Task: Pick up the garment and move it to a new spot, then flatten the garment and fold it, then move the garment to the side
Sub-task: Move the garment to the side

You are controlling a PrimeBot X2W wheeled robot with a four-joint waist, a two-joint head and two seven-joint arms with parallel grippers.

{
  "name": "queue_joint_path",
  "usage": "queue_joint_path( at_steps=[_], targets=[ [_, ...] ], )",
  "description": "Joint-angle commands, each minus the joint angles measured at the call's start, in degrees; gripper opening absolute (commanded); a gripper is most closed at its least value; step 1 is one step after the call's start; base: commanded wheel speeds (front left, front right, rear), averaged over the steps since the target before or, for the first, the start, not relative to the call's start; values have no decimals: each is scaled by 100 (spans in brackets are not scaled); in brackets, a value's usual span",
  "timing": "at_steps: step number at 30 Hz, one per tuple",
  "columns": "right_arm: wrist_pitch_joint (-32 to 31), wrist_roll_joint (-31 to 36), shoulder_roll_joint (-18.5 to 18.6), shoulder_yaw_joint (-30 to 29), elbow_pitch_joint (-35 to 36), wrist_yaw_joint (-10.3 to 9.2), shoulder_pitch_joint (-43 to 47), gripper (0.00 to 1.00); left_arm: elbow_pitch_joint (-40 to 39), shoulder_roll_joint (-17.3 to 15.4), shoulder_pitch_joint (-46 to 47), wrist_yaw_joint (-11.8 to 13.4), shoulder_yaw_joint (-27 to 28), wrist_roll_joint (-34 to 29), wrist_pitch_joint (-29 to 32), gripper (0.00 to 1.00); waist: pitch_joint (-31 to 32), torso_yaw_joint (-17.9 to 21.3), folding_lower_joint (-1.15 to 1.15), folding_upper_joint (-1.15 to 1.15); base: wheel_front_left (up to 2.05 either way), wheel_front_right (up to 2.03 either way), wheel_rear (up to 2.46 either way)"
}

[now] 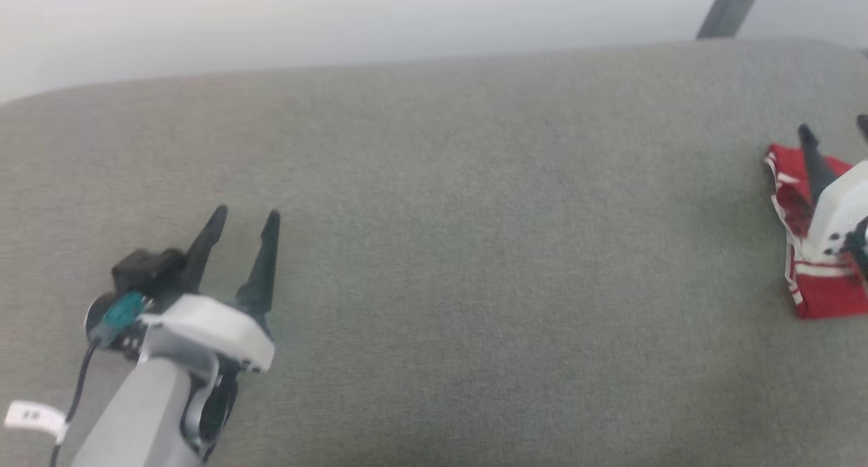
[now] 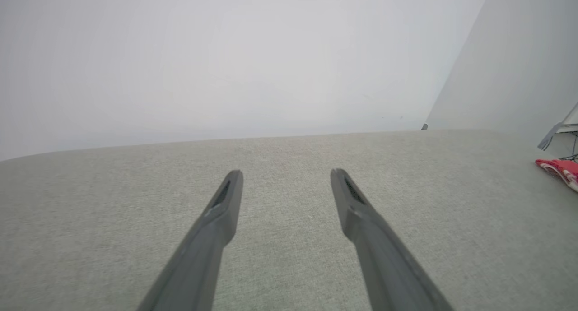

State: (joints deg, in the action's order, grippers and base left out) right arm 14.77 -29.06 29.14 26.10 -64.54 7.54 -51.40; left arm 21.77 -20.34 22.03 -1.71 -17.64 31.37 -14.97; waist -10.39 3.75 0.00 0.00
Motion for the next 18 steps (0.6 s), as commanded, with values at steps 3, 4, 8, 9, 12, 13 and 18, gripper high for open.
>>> queue_joint_path(
  at_steps=[3,4,8,9,12,13,18],
  targets=[
    [45,44,-82,-104,261,-11,322,100,-126,-29,-363,64,191,-14,-23,100,400,-246,0,0,0,0,0],
    [44,76,-107,-160,365,-12,429,100,-170,-41,-475,81,257,-29,-23,100,471,-277,0,0,0,0,0],
    [41,223,-194,-473,763,-11,919,100,-325,-85,-885,98,478,-77,-23,100,757,-401,0,0,0,0,0],
    [43,265,-217,-575,873,-12,1053,100,-343,-105,-999,75,524,-65,-23,100,824,-427,0,0,0,0,0],
    [43,512,-352,-968,1246,-11,1608,100,-537,-159,-1408,57,729,-119,-24,100,1046,-514,0,0,0,0,0],
    [44,581,-394,-1074,1371,-11,1733,100,-602,-157,-1498,57,794,-128,-24,100,1079,-531,0,0,0,0,0],
    [43,938,-624,-1591,1871,-11,2366,100,-825,-141,-1866,-5,979,-235,-24,100,1176,-590,0,0,0,0,0]
  ],
)
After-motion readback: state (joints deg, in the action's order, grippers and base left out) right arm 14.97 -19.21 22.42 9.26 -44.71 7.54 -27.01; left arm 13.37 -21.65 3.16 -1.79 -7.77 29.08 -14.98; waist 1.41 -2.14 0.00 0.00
